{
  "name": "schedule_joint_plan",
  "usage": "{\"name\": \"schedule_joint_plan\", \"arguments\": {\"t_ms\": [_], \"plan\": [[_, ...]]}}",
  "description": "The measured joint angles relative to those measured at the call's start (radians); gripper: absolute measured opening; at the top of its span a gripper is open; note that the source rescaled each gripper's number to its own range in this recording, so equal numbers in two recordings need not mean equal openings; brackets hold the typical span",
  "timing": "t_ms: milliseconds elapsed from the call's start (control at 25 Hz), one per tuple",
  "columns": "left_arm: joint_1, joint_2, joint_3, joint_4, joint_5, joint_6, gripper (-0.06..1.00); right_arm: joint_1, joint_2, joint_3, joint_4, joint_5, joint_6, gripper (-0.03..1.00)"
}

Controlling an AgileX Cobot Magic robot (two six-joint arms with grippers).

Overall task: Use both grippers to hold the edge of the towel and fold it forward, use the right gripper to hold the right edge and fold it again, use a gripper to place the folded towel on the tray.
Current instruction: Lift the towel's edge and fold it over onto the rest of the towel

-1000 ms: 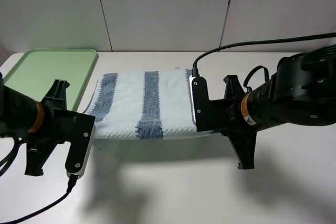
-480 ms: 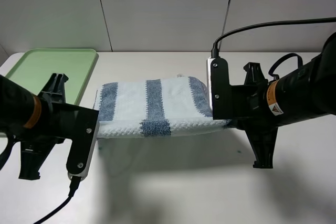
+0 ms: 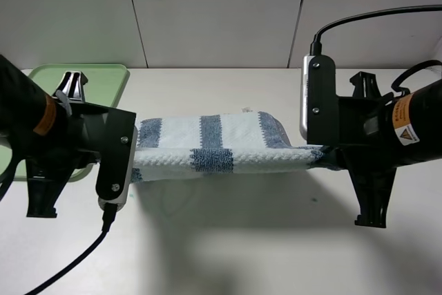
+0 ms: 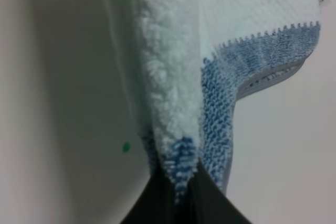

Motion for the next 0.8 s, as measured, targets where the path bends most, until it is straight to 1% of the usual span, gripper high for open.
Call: {"name": "schedule_joint_plan", "arguments": {"t_ms": [240, 440, 520, 680, 800], "plan": [[0.000, -0.006, -0.039, -0.094, 0.046, 0.037, 0.00, 0.000, -0.051, 0.000, 0.044, 0.063, -0.018, 0.00], [0.000, -0.048, -0.064, -0.115, 0.069, 0.042, 0.00, 0.000, -0.063, 0.000, 0.056, 0.104, -0.030, 0.00], [0.000, -0.082, -0.066, -0.123, 0.078, 0.062, 0.00, 0.000, -0.063, 0.000, 0.070, 0.111, -0.034, 0.00], [0.000, -0.135, -0.069, -0.169, 0.110, 0.119, 0.00, 0.000, -0.063, -0.002, 0.083, 0.114, -0.043, 0.00], [0.000, -0.141, -0.069, -0.182, 0.133, 0.135, 0.00, 0.000, -0.063, -0.021, 0.090, 0.119, -0.050, 0.00]]}}
